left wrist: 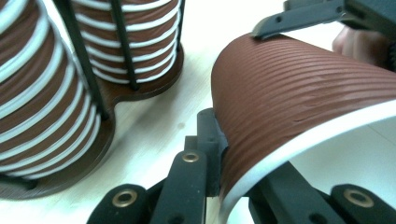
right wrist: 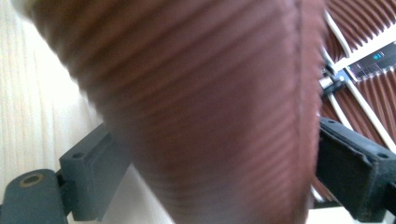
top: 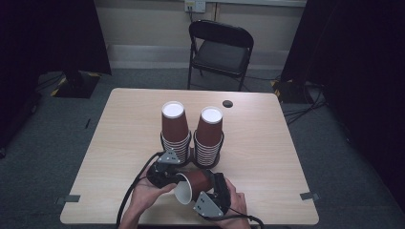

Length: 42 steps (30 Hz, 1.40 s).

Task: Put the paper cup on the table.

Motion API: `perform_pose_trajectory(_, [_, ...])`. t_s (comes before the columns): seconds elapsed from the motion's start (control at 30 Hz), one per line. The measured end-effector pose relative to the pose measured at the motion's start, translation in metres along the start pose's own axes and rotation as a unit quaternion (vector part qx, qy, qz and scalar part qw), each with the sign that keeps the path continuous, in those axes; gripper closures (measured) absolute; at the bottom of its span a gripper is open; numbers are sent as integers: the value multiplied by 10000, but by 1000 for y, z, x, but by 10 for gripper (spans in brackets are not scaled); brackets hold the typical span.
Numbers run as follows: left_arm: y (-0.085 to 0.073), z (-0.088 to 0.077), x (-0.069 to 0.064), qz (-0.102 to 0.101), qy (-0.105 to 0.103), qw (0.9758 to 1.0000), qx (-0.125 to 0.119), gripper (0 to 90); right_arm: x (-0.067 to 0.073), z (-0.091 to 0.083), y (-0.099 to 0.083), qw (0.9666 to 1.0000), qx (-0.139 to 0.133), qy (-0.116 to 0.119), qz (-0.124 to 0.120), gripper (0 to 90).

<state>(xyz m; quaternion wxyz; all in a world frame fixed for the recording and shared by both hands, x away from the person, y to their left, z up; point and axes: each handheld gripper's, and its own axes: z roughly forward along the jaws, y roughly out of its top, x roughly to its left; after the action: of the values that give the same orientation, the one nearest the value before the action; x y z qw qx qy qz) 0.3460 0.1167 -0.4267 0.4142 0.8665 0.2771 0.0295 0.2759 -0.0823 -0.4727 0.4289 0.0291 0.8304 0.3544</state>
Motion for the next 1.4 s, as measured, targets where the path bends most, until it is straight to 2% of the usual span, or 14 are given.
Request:
perform_pose_trajectory(0.13, [1, -1, 2, -46, -49, 10000, -11, 867, -2, 3, 4, 10000, -28, -8, 1, 94])
perform_pose_trajectory(0.23, [3, 3, 2, -76, -165, 9998, 1, 869, -2, 4, 7, 10000, -60, 46, -50, 95])
perform_pose_trajectory(0.33, [6, 10, -1, -18, -91, 10000, 12, 869, 0, 11, 12, 9999, -128, 87, -61, 95])
perform_pose_trajectory(0.53, [4, 14, 3, -261, -263, 9993, -107, 866, 0, 12, 14, 9994, -319, 102, -2, 92])
perform_pose_trajectory(0.73, [3, 17, 2, -381, -201, 9991, -33, 864, 0, 12, 14, 9992, -373, 93, -145, 92])
perform_pose_trajectory(0.9, [1, 18, 4, -552, -251, 9982, -14, 867, 1, 12, 14, 9992, -378, 117, -101, 93])
perform_pose_trajectory(1.0, [0, 17, 5, -554, -249, 9981, -49, 869, 0, 11, 14, 9990, -428, 115, 1, 97])
perform_pose_trajectory(1.07, [-1, 17, 5, -584, -322, 9976, -179, 874, -2, 10, 14, 9986, -461, 187, 149, 98])
perform_pose_trajectory(1.2, [-2, 15, 4, -550, -369, 9971, -362, 878, -5, 6, 13, 9975, -618, 87, 325, 104])
perform_pose_trajectory(1.33, [-4, 14, 0, -446, -258, 9972, -538, 864, -7, 5, 13, 9965, -679, 115, 469, 107])
perform_pose_trajectory(1.4, [-6, 13, -2, -345, -191, 9970, -668, 847, -8, 2, 11, 9956, -590, 222, 695, 111])
